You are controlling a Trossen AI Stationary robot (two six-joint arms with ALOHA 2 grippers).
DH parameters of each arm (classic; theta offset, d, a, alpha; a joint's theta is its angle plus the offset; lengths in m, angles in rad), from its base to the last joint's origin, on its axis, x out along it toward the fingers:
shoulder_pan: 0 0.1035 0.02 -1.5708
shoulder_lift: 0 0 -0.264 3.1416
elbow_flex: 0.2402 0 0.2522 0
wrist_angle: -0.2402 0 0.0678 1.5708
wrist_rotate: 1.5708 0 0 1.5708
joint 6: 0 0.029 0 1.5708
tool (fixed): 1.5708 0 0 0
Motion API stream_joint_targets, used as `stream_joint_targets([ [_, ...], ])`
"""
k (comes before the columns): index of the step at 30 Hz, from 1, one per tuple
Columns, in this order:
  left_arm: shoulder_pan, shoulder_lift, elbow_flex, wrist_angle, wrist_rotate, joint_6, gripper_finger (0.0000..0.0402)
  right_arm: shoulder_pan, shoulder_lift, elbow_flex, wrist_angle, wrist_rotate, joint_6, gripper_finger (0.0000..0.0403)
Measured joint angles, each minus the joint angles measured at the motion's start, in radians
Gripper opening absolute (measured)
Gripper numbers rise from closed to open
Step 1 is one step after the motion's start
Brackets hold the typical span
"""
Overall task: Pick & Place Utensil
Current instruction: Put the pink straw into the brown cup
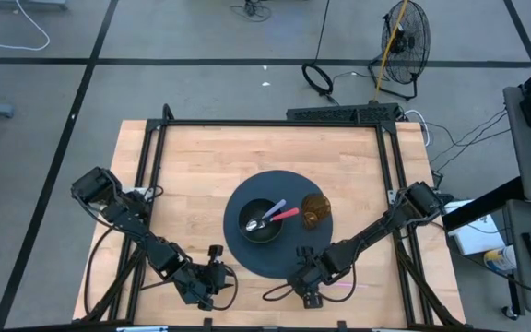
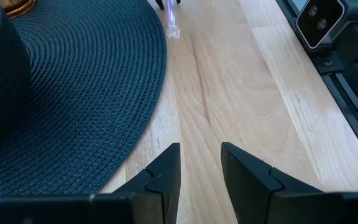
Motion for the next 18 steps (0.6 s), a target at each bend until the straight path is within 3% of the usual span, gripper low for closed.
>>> stream_joint_targets([
  [6, 0.000, 0.000, 0.000, 0.000, 0.000, 0.002, 0.0122, 0.000, -0.007, -0.001, -0.041, 0.004, -0.005, 0.0075],
  [14, 0.000, 0.000, 0.000, 0.000, 0.000, 0.002, 0.0122, -0.001, -0.006, -0.003, -0.068, 0.005, -0.025, 0.0010],
  [18, 0.000, 0.000, 0.000, 0.000, 0.000, 0.000, 0.0122, -0.001, -0.005, -0.003, -0.070, 0.004, -0.030, 0.0007],
])
